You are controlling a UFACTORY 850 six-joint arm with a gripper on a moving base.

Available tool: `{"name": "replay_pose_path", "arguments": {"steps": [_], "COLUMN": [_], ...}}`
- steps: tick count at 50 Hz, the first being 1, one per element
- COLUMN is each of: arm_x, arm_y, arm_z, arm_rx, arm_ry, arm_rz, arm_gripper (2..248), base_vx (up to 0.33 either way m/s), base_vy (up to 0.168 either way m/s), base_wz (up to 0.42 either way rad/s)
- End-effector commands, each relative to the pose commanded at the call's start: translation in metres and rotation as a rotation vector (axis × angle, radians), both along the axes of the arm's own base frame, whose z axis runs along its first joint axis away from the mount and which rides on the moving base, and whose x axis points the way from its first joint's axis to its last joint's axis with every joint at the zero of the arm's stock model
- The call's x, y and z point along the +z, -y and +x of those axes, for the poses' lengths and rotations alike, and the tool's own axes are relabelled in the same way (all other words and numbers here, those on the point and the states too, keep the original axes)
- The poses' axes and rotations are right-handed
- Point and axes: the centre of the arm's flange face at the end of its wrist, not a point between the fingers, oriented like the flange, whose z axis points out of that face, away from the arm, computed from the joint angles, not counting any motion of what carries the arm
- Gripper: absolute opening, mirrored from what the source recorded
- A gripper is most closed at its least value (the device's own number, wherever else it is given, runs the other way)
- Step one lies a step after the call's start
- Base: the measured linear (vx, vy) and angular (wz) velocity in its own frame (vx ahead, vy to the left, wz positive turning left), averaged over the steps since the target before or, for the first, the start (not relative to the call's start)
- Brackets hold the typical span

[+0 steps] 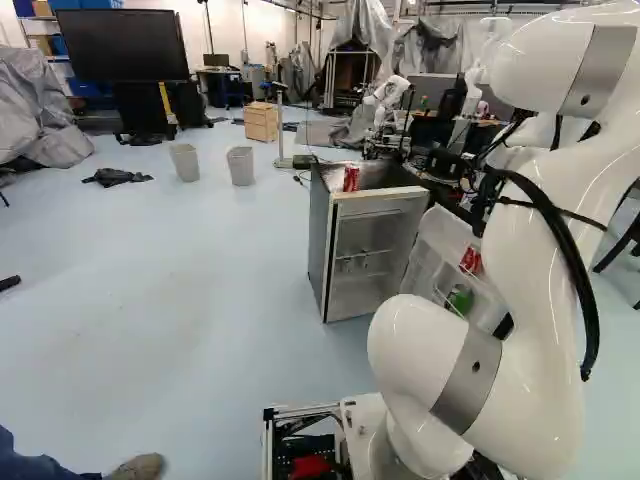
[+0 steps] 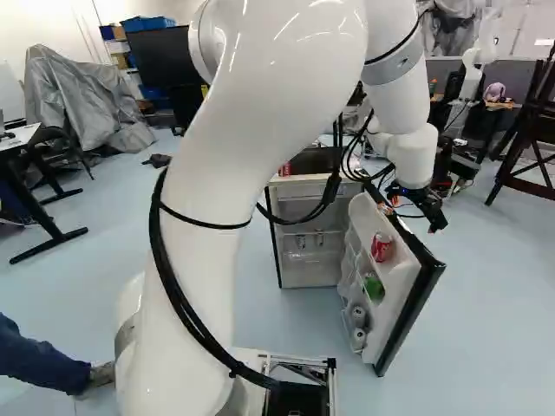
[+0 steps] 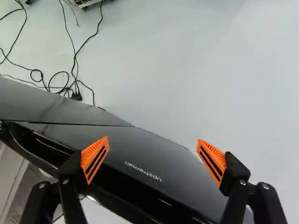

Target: Grab a drink from the fridge

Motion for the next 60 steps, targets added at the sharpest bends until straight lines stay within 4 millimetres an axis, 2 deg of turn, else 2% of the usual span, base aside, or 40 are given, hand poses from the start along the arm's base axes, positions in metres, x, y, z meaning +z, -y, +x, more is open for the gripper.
{"name": "replay_pose_path", "arguments": {"steps": [60], "arm_x": [0.003], "arm_y": [-0.061], "arm_z": [-0.025], "arm_rx": [0.038], "arm_ry": [-0.031], "arm_rz": [0.033], "arm_gripper": [247], "base_vx": [0.000], "base_vy": [0.000], "base_wz": [0.000]}}
